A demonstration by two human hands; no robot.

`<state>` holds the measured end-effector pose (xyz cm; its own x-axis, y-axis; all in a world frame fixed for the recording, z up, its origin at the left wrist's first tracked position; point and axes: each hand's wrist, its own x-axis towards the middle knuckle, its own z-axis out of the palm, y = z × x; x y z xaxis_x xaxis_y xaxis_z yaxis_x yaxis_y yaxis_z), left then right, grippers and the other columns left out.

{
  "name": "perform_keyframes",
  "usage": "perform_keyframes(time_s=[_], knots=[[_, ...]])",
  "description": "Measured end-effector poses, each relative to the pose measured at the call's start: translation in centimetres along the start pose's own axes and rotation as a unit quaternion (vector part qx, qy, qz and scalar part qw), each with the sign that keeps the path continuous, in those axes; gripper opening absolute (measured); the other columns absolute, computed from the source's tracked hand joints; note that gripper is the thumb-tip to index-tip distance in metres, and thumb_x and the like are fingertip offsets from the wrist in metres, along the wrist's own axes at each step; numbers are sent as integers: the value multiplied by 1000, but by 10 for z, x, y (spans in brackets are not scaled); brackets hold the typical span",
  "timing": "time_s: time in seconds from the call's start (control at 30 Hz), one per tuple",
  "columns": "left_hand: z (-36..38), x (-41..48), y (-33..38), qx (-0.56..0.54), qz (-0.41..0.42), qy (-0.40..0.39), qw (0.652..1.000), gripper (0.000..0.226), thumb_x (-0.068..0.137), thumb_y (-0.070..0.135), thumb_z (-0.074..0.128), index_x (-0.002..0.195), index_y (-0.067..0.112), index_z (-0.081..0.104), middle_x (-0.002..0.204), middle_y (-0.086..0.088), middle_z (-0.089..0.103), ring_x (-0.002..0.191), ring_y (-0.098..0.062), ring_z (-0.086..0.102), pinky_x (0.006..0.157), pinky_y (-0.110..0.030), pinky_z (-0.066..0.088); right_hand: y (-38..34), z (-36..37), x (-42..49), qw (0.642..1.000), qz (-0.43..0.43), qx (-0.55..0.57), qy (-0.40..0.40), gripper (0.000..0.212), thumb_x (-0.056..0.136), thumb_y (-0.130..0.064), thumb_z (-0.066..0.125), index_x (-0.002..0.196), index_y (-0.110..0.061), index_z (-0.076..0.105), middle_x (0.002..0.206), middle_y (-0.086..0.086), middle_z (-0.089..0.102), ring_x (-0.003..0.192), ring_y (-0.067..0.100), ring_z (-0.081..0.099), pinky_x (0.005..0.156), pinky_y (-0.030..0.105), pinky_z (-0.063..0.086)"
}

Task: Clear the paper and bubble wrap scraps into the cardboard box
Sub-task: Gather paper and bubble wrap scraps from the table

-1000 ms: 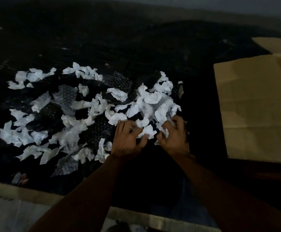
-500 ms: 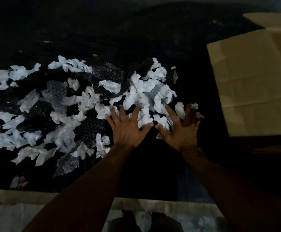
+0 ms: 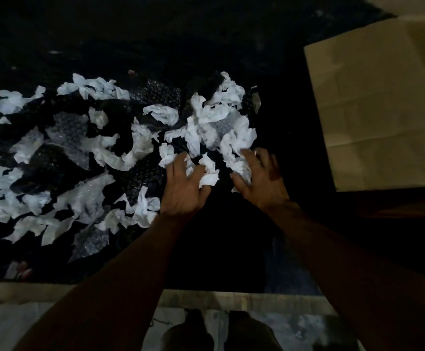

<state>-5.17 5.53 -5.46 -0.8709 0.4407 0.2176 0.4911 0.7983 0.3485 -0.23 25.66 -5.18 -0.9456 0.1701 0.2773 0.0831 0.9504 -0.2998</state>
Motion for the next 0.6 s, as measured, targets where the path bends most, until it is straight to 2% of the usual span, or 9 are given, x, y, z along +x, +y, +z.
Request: perform_keyframes(time_s=[0.1, 0.2, 0.27, 0.33, 0.4, 0.47, 0.53, 0.6], knots=[[0, -4, 2, 21, 10, -23, 999, 35, 83, 29, 57, 112, 9, 61, 133, -21, 50, 117, -41, 43, 97, -52, 40, -1, 6, -3, 1000, -2, 4, 17, 42, 80, -53, 61, 108, -22, 58, 109, 1, 55, 99, 23, 46, 82, 37, 46], [3, -19, 17, 13, 1, -21, 1000, 43, 82, 41, 57, 111, 9, 62, 134, -17, 53, 131, -41, 38, 107, -55, 32, -2, 5, -7, 1000, 17, -10, 20, 39, 75, -54, 62, 98, -23, 56, 100, 0, 54, 97, 26, 43, 80, 39, 39], [6, -27, 24, -22, 3, 2, 1000, 43, 87, 35, 53, 112, 2, 62, 130, -21, 55, 131, -42, 39, 109, -51, 32, 0, 2, -6, 999, 0, -2, 35, 36, 74, -47, 66, 93, -17, 58, 95, 3, 56, 94, 29, 47, 77, 38, 38], [3, -27, 28, -66, -26, 4, 998, 43, 91, 27, 45, 112, -6, 61, 123, -24, 59, 125, -41, 44, 111, -40, 30, 4, -1, -6, 999, -7, 30, 17, 32, 72, -38, 71, 88, -13, 58, 92, 5, 56, 91, 29, 49, 76, 33, 34], [-5, -23, 32, -88, -62, 3, 994, 44, 89, 23, 42, 108, -11, 61, 114, -27, 62, 114, -43, 52, 107, -31, 29, 8, -3, -7, 994, 9, 103, -33, 31, 70, -30, 74, 87, -11, 56, 94, 5, 54, 93, 29, 49, 75, 32, 34], [-14, -20, 37, -84, -88, 0, 993, 37, 86, 16, 45, 106, -13, 60, 107, -29, 62, 101, -45, 58, 99, -36, 35, 11, -8, -8, 980, 28, 189, -59, 29, 69, -19, 74, 88, -9, 55, 93, 4, 51, 90, 28, 51, 72, 28, 37], [-24, -15, 41, -77, -103, 5, 992, 32, 84, 3, 53, 112, -12, 57, 109, -30, 60, 100, -46, 58, 95, -42, 43, 10, -19, -6, 959, 79, 263, -75, 28, 74, -8, 72, 96, -8, 54, 95, 2, 52, 84, 22, 55, 65, 15, 37], [-38, -8, 43, -79, -107, 10, 991, 37, 85, -1, 55, 120, -10, 53, 115, -30, 57, 106, -46, 56, 95, -44, 45, 5, -29, -1, 938, 128, 316, -66, 32, 78, -3, 69, 107, -9, 57, 97, 2, 58, 76, 13, 57, 59, 3, 37]])
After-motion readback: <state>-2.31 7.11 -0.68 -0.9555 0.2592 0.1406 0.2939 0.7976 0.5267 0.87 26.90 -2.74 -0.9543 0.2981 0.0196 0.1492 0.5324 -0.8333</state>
